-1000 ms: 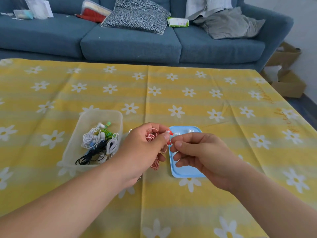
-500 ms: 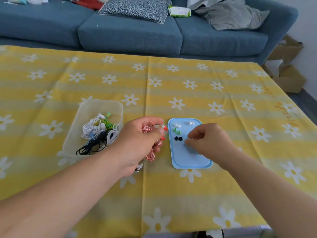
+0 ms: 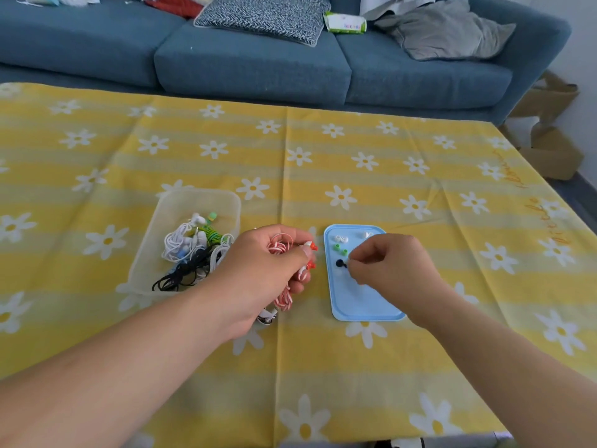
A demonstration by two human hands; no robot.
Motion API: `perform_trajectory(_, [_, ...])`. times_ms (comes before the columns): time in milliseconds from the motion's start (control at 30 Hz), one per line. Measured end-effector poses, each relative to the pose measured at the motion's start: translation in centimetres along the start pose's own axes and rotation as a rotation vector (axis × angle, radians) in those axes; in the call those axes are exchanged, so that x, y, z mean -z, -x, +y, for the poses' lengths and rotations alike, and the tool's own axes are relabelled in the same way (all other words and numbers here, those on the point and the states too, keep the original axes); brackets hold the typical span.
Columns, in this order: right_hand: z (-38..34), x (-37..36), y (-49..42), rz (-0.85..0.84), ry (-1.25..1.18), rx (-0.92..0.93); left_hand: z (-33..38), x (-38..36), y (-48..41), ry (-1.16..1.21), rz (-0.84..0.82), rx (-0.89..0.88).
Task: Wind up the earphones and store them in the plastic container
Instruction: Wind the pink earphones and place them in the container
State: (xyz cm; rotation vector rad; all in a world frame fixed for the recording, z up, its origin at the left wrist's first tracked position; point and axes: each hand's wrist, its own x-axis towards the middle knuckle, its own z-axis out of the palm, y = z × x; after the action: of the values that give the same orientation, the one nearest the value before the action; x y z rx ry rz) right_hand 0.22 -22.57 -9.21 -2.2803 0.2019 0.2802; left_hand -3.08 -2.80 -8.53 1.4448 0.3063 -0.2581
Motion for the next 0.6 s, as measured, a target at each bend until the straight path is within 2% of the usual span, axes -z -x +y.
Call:
perform_trajectory(167, [-2.3,0.0,1.2,-0.189,-0.65,-0.032,0.7,0.2,0.1,0.007,-0.009,-0.027])
perform_trajectory(233, [-2.8,0.0,1.3,-0.288,-0.804,-0.054,1.0,0.2,0.2,-0.009,-0.011,-0.056])
perform_trajectory(400, [-3.2,-0.3,1.1,-0.346,-0.962,-0.09,1.5,0.4,0.3,-0.094,0.045,-0.158])
perform_trajectory(600, [-3.4,-0.8,1.2,-0.423,-1.104,-0.135,1.8,0.2,0.7,-0.119,0.029,-0.194])
